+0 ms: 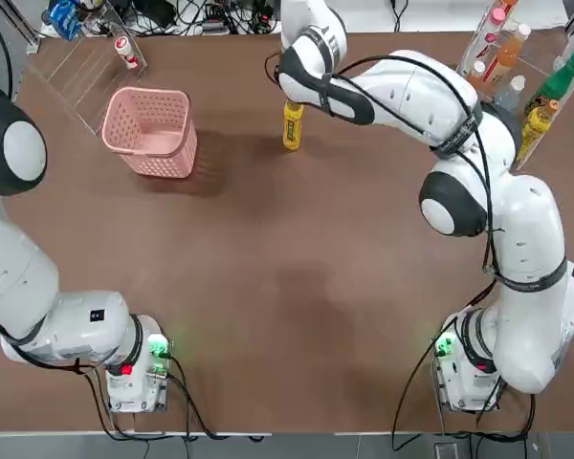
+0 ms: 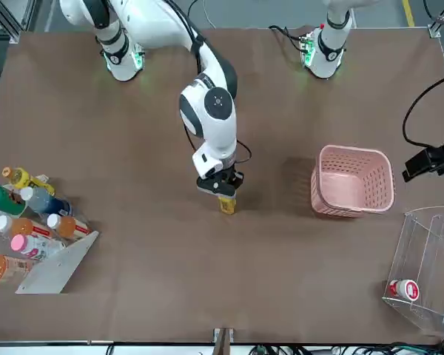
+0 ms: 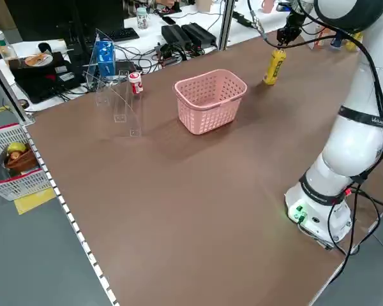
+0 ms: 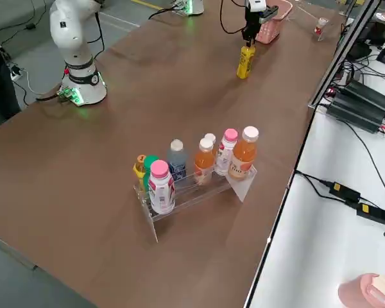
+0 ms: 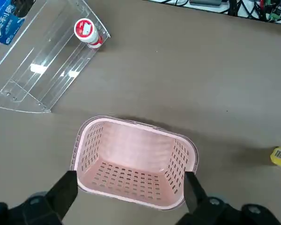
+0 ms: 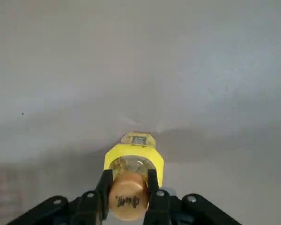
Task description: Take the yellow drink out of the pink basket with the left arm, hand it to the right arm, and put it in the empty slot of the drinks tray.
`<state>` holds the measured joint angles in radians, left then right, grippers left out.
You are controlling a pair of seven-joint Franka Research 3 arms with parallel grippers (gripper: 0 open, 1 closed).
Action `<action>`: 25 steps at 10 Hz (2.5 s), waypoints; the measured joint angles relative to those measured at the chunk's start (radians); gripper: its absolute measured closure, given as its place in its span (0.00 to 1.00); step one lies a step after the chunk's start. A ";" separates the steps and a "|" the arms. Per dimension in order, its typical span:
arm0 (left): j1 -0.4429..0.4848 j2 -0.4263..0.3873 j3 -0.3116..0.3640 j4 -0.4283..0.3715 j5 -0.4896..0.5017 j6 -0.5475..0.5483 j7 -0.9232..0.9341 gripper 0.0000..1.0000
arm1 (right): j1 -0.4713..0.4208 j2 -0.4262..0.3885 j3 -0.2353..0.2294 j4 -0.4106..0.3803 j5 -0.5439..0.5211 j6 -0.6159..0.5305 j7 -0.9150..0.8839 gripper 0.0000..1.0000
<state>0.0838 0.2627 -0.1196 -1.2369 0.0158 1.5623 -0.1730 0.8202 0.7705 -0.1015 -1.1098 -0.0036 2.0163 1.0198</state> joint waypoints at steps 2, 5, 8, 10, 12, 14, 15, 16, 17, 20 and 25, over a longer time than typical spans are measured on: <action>0.000 0.000 0.000 0.000 0.000 0.000 0.000 0.00 | 0.000 -0.024 -0.006 0.002 0.003 0.002 0.000 0.66; 0.000 0.000 0.000 0.001 0.000 0.000 0.000 0.00 | -0.023 -0.202 -0.043 0.003 0.004 -0.167 -0.069 0.66; 0.001 0.000 0.000 0.001 0.000 0.000 0.000 0.00 | -0.181 -0.420 -0.053 -0.067 0.005 -0.333 -0.304 0.66; 0.000 0.000 0.000 0.001 0.000 0.000 0.000 0.00 | -0.317 -0.516 -0.056 -0.104 0.006 -0.433 -0.536 0.66; -0.002 0.000 -0.001 0.001 0.000 0.000 0.000 0.00 | -0.470 -0.575 -0.059 -0.118 0.008 -0.516 -0.801 0.66; -0.003 0.000 -0.001 0.001 0.000 0.000 0.000 0.00 | -0.627 -0.607 -0.063 -0.121 0.006 -0.578 -1.043 0.66; -0.003 0.000 -0.001 0.001 0.000 0.000 0.000 0.00 | -0.695 -0.615 -0.064 -0.121 0.004 -0.602 -1.138 0.66; -0.004 0.000 -0.001 0.001 0.000 0.000 0.000 0.00 | -0.753 -0.617 -0.064 -0.121 0.004 -0.609 -1.223 0.66; -0.004 0.000 -0.001 0.001 0.000 0.000 0.000 0.00 | -0.798 -0.618 -0.063 -0.121 0.004 -0.604 -1.290 0.66; -0.004 0.000 -0.001 0.001 0.000 0.000 0.000 0.00 | -0.848 -0.622 -0.062 -0.089 0.004 -0.584 -1.368 0.66; -0.003 0.000 0.000 0.001 0.000 0.000 0.000 0.00 | -0.960 -0.594 -0.060 -0.057 0.004 -0.470 -1.461 0.66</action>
<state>0.0803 0.2626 -0.1199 -1.2361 0.0157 1.5623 -0.1730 -0.1398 0.1763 -0.1617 -1.1664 0.0006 1.5467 -0.4412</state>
